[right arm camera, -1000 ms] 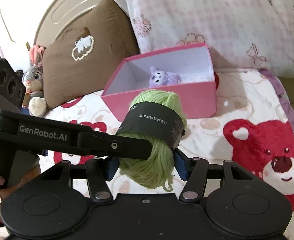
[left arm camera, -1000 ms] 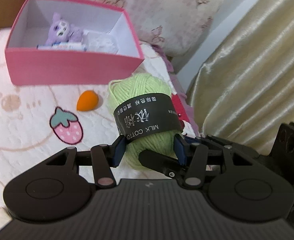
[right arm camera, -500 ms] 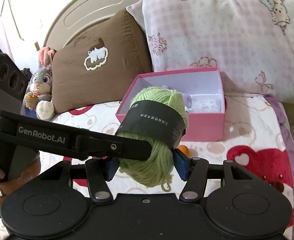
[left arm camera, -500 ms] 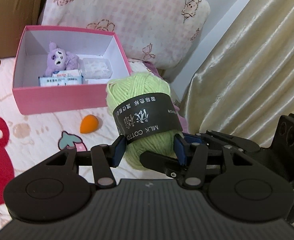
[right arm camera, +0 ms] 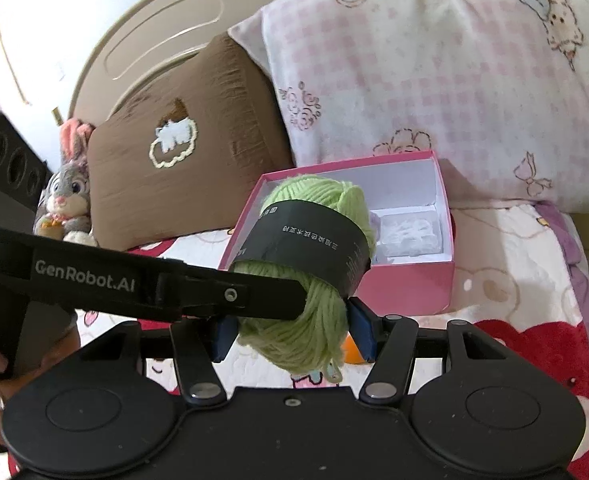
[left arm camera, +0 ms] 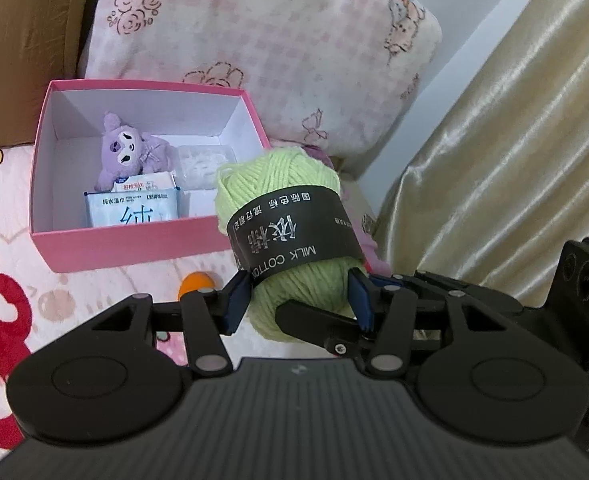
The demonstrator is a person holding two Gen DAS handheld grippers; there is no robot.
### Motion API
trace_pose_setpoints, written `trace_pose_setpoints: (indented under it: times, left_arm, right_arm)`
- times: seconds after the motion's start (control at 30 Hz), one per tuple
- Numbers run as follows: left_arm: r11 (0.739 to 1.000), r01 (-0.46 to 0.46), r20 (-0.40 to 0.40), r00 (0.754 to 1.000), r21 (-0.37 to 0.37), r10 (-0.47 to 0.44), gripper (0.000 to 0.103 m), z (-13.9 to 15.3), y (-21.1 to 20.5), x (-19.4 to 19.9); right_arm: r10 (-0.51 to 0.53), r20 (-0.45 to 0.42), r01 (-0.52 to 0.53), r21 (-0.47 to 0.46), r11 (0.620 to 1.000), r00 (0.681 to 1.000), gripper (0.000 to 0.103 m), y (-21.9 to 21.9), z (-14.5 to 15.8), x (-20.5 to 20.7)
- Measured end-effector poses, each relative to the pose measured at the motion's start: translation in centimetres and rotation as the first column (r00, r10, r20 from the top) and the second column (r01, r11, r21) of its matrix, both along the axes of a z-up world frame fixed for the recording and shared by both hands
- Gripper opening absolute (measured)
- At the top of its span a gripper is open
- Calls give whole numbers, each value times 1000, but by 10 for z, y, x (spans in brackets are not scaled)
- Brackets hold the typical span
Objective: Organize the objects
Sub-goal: 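Grasp the green yarn ball by its black band and lift it, then lower the yarn ball into the pink box and open the left gripper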
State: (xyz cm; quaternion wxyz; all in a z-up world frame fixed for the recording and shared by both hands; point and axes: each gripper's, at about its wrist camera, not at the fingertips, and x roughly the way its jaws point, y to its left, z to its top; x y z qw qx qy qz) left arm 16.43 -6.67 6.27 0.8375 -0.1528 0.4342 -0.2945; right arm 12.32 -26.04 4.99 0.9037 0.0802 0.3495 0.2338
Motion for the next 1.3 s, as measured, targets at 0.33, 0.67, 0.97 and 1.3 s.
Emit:
trace_pose_setpoints:
  times: [0.33,0.67,0.97,1.3]
  left_arm:
    - [998,-24,47,999,50,21,50,4,-17,60]
    - [993,-38,-86,995,114,48,51,-50,-34,141]
    - [996,-86,-209,974,10,86,51,-97,-34,166]
    - [992,-128,-259,957,18,128,53,-112,-34,174]
  right_arm:
    - [-13,-1,13,-82,997,1000,62,16,5,66]
    - [-56,-103,30,-239,970,993,62,30,-39,148]
    - [-73,-163,19,-309,951,984,63,33,-65,177]
    - [6,-175,-67,-345,936,985,66,32,-75,185]
